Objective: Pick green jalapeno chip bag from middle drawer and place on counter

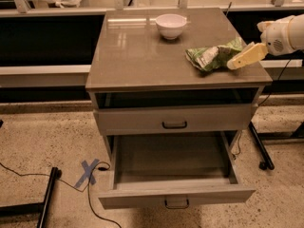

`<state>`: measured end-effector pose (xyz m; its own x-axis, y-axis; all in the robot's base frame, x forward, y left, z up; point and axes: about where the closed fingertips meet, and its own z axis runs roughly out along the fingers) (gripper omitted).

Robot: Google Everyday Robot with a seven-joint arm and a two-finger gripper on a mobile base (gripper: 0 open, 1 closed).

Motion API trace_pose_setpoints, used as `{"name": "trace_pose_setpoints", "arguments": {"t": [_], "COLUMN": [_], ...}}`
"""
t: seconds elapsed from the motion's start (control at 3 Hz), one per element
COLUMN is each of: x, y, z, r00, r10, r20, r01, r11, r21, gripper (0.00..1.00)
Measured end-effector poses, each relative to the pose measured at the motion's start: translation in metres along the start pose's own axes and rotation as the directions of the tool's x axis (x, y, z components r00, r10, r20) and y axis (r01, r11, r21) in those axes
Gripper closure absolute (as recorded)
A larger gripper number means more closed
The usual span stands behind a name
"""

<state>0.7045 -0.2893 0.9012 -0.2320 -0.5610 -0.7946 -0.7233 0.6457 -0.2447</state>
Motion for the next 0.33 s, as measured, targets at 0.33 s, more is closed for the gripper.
{"name": "trace_pose_setpoints", "arguments": {"t": [0.33], "x": [0.0005], "y": [-0.0003], "z": [-0.0005], "r00": [1.000], "r10": [0.000], "r20": [0.000], "r01": [0.000], "r11": [1.0000], "r21": [0.001], "gripper": [0.00]}}
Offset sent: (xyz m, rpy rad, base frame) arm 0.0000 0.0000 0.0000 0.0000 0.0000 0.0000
